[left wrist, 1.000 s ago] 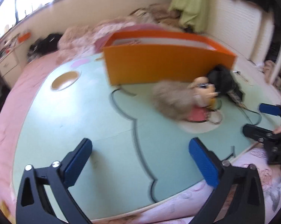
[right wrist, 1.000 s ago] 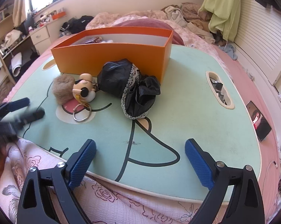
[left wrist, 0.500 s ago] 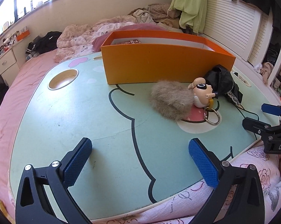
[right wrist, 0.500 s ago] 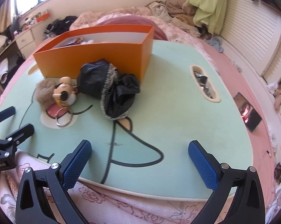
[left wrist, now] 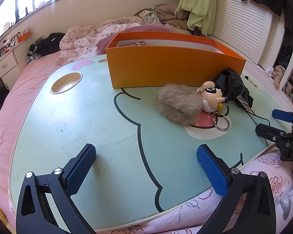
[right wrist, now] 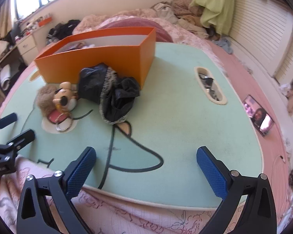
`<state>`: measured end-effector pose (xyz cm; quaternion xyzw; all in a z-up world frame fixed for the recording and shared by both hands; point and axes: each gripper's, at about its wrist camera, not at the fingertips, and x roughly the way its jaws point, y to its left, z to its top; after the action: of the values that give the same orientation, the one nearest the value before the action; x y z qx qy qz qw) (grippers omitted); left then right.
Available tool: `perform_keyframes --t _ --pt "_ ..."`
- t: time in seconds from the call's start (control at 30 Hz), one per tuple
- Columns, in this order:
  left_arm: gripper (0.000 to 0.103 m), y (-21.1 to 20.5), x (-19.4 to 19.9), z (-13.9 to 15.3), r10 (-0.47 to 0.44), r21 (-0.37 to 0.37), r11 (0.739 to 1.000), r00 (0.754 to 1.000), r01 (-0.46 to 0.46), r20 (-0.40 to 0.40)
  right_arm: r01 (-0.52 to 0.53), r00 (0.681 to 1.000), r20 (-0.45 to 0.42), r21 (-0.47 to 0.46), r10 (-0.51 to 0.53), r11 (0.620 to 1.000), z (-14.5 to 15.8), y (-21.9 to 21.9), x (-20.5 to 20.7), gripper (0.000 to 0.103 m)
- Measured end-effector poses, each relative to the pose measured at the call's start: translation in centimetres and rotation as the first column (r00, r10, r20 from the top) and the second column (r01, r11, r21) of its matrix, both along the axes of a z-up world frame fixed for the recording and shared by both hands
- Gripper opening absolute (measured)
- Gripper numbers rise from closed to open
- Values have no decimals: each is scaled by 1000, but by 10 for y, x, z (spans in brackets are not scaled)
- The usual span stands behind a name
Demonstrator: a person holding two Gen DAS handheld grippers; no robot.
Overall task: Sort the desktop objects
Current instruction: 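Reach the right gripper into the box and grasp the clear bubble-wrap bag, then lift the bubble-wrap bag out and set it behind the beige fur ball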
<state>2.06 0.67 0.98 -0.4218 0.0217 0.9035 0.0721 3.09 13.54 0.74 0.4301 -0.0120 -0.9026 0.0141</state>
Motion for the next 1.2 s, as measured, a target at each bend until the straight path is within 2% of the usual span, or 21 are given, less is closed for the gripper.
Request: perform_keyframes --t 0.07,0.13,0.27,0.33,0.4,0.43,0.47,0.5,0.6,0.7,0.77,0.8,0.93,1.03,1.1,1.17,1.2 --pt "103 2 4 0 1 0 1000 1000 -1 -1 -6 1000 -27 2 6 1000 4 -2 4 68" --pt "103 2 4 0 1 0 1000 1000 -1 -1 -3 997 -80 25 5 1000 13 -6 10 53" --pt "103 2 3 0 1 0 1000 1000 -1 -1 -30 967 -251 10 32 999 55 -5 21 53" --pt "103 2 4 -1 0 -1 1000 1000 0 -1 -69 960 -272 -15 63 997 79 -4 8 53" --pt "103 2 4 -1 0 0 1000 1000 0 -1 -129 962 -252 -67 108 989 104 -3 -23 52" --pt "103 2 4 -1 0 0 1000 1000 0 -1 -149 968 -218 -100 124 984 113 -3 -46 37" --pt "103 2 4 -1 0 0 1000 1000 0 -1 -157 975 -179 -121 134 980 115 -4 -64 14" --pt "103 2 4 -1 0 0 1000 1000 0 -1 -169 983 -92 -155 156 973 114 -8 -96 4" --pt "103 2 4 -1 0 0 1000 1000 0 -2 -151 981 89 -199 171 968 95 -20 -165 5" --pt "103 0 4 0 -1 2 1000 1000 1 -5 -99 965 211 -245 153 964 69 -32 -209 10" --pt "103 -4 6 -1 -2 4 1000 1000 2 -7 -70 958 253 -259 138 963 57 -37 -226 24" --pt "103 -4 6 -1 -2 4 1000 1000 2 -8 -47 957 267 -249 115 967 51 -37 -235 25" --pt "103 -4 9 -1 -1 6 1000 1000 1 -10 -3 942 326 -212 74 977 32 -43 -253 26" --pt "103 -4 9 -1 -1 5 1000 1000 1 -10 21 940 341 -74 5 997 25 -48 -259 26" --pt "103 -4 10 -1 0 4 1000 1000 0 -10 -6 922 386 -45 23 999 19 -51 -260 26" --pt "103 -4 10 -1 0 4 1000 1000 0 -10 -32 888 457 -38 46 999 9 -54 -259 27" --pt "103 -4 10 -1 0 3 1000 1000 0 -11 -59 894 443 -16 60 998 10 -56 -256 27"
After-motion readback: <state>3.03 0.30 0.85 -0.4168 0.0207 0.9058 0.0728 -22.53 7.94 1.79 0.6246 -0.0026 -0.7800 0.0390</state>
